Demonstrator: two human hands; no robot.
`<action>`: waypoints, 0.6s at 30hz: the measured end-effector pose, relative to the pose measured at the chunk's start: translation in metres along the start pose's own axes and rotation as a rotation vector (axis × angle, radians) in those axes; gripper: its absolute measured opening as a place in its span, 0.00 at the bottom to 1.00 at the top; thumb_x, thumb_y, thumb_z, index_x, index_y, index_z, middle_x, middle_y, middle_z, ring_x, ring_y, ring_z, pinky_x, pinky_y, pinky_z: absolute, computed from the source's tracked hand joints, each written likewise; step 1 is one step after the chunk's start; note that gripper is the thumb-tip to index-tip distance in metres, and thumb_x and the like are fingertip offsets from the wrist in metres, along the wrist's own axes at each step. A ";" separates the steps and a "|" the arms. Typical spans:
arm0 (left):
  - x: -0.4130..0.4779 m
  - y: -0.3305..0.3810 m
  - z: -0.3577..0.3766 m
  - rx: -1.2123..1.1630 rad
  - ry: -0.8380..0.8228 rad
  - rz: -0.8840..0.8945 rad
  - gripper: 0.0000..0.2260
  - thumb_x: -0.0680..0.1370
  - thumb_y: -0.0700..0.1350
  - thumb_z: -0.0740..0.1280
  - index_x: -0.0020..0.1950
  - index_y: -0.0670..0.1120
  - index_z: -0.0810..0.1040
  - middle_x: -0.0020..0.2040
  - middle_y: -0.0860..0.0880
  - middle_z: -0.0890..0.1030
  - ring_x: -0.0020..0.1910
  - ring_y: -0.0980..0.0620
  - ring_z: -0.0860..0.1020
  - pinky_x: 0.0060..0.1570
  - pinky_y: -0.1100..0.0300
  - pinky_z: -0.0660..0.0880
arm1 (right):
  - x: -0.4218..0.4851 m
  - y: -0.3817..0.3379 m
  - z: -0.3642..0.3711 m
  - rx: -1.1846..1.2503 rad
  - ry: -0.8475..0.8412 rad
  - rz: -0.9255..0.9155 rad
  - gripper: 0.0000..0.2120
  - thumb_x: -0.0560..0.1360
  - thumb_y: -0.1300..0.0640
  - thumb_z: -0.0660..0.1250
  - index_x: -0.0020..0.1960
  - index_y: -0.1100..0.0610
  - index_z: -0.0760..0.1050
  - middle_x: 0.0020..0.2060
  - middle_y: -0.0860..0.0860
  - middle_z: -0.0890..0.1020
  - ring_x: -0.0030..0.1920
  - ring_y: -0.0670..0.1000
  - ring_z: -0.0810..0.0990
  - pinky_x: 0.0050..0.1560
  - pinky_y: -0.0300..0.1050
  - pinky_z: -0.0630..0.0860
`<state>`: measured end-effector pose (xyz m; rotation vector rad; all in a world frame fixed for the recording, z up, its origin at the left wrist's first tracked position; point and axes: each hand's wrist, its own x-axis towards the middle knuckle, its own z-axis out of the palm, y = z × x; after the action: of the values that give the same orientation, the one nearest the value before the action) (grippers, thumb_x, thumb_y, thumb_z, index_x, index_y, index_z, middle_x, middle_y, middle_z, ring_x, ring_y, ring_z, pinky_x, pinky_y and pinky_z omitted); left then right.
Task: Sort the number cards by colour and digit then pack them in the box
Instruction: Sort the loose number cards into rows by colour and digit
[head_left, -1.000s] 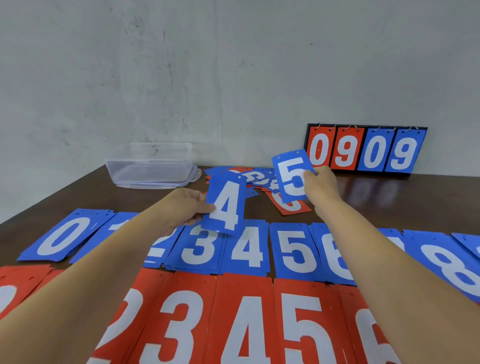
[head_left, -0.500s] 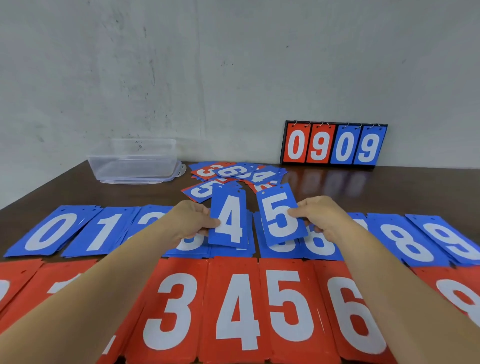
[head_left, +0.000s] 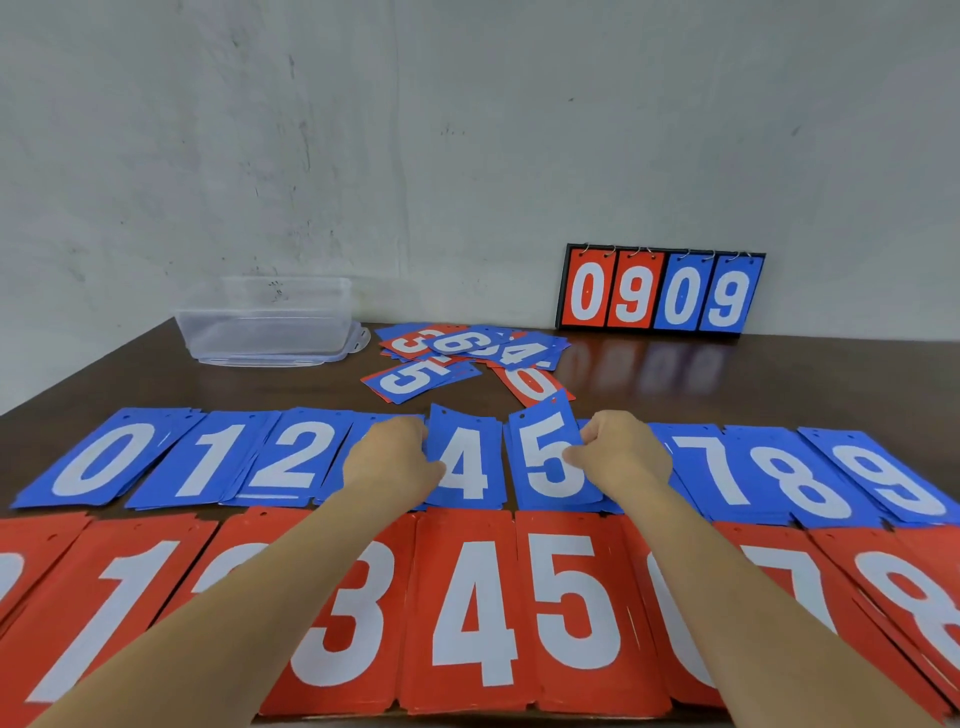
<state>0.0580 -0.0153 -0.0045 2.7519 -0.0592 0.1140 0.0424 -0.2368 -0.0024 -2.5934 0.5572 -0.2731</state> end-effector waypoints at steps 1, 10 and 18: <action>0.001 0.000 0.001 0.037 0.007 0.002 0.10 0.75 0.50 0.69 0.47 0.50 0.69 0.47 0.48 0.82 0.46 0.50 0.80 0.46 0.56 0.79 | 0.000 -0.001 0.002 -0.044 0.016 -0.001 0.16 0.73 0.52 0.70 0.34 0.52 0.64 0.29 0.48 0.68 0.29 0.49 0.66 0.29 0.39 0.61; 0.003 0.000 0.005 0.172 0.030 0.034 0.13 0.76 0.51 0.68 0.58 0.47 0.76 0.50 0.50 0.79 0.48 0.51 0.78 0.46 0.58 0.77 | 0.001 -0.001 0.009 -0.254 0.062 -0.074 0.14 0.73 0.45 0.71 0.44 0.52 0.69 0.36 0.49 0.75 0.43 0.51 0.75 0.31 0.42 0.65; 0.001 0.004 0.004 0.115 0.058 0.052 0.13 0.77 0.47 0.67 0.60 0.46 0.76 0.55 0.49 0.80 0.52 0.50 0.78 0.51 0.57 0.76 | -0.003 -0.004 0.009 -0.262 0.062 -0.054 0.11 0.74 0.47 0.70 0.49 0.52 0.73 0.42 0.50 0.79 0.49 0.52 0.76 0.38 0.44 0.70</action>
<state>0.0590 -0.0205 -0.0068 2.8604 -0.1125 0.2173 0.0439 -0.2287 -0.0083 -2.8649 0.5798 -0.3174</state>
